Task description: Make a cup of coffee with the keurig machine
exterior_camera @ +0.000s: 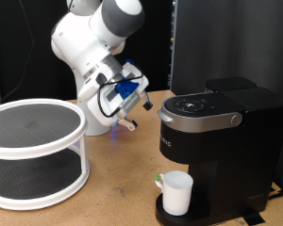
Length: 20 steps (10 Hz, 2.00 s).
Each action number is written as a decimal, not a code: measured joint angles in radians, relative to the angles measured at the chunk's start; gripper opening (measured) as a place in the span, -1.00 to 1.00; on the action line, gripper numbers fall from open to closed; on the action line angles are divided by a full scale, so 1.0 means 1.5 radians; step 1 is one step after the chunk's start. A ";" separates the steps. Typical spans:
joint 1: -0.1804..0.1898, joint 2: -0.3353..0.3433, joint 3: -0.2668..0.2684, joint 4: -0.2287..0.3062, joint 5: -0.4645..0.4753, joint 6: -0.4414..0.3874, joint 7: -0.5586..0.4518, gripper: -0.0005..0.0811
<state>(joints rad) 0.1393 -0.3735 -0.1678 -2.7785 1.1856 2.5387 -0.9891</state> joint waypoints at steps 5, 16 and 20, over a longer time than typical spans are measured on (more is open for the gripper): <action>-0.014 -0.085 0.001 0.016 -0.109 -0.067 0.143 0.98; -0.048 -0.220 0.019 0.039 -0.228 -0.172 0.294 0.98; -0.050 -0.182 0.083 0.109 -0.375 -0.209 0.335 0.98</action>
<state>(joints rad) 0.0643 -0.6472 -0.0440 -2.6153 0.6232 2.2251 -0.4862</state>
